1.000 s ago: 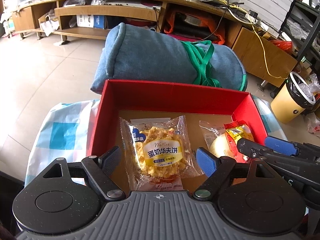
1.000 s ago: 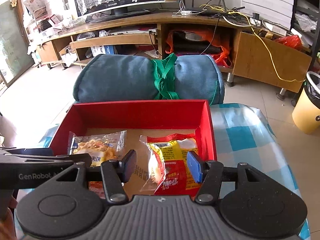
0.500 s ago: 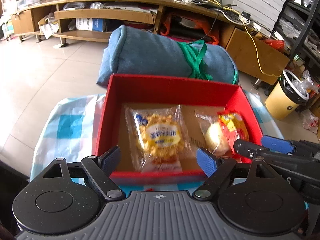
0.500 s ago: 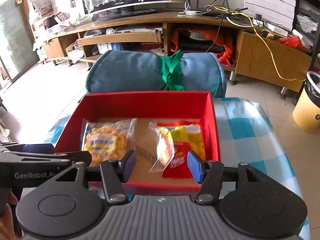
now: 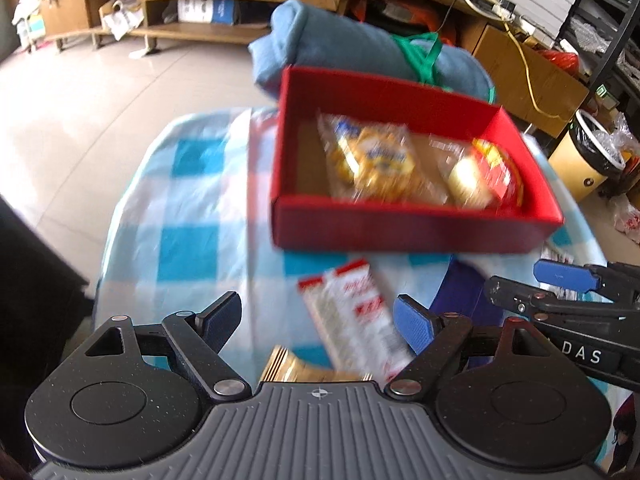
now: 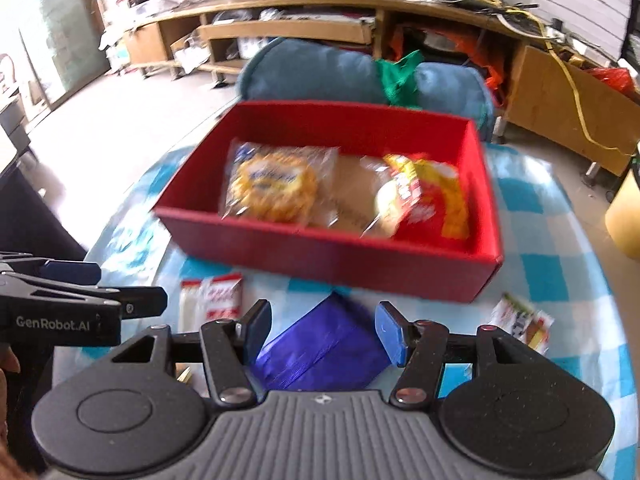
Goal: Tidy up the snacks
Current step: 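Open both grippers and lift them out of the red box, then move the left gripper to the sausage pack while the right gripper approaches the gold sachet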
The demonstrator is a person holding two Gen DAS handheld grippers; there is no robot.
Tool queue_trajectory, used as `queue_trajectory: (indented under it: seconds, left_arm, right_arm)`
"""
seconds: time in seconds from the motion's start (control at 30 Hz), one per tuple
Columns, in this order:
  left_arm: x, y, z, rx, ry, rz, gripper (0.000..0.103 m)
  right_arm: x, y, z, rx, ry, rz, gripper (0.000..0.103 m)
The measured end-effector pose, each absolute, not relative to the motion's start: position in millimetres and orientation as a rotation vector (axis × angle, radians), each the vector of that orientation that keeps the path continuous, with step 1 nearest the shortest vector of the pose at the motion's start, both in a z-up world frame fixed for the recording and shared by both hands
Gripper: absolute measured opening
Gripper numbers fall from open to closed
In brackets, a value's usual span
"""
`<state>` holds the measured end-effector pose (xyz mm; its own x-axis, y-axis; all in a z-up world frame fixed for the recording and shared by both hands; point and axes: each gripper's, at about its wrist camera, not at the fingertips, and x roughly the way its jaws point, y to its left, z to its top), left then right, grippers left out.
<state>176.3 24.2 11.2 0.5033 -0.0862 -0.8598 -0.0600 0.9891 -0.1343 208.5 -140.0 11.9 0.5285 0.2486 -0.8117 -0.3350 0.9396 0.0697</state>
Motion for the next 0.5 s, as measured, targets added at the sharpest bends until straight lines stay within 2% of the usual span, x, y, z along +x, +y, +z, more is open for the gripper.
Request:
queue_trajectory:
  seconds: [0.5]
  left_arm:
    - [109,69,-8,-0.242,1.121,0.058,0.087]
  right_arm:
    - [182,-58,-21,-0.385,1.009,0.677,0.052]
